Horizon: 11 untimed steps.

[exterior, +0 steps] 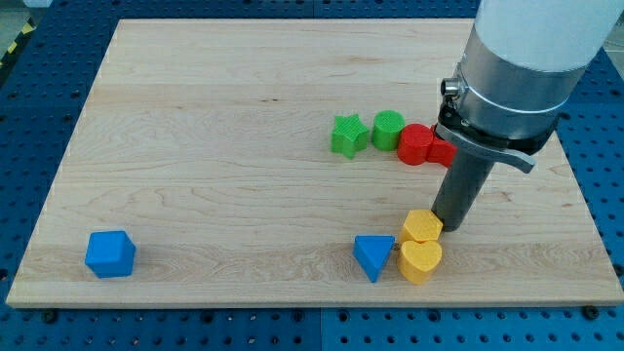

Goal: Move your arm to the center

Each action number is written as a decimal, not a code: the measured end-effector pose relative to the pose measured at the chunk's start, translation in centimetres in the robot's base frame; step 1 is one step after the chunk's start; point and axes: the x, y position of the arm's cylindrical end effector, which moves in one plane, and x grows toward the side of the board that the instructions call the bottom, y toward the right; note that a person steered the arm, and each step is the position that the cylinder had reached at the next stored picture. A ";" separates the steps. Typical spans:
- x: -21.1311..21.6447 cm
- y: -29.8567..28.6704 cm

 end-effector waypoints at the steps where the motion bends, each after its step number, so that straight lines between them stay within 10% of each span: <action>1: -0.6 0.0; 11: -8.0 -15.4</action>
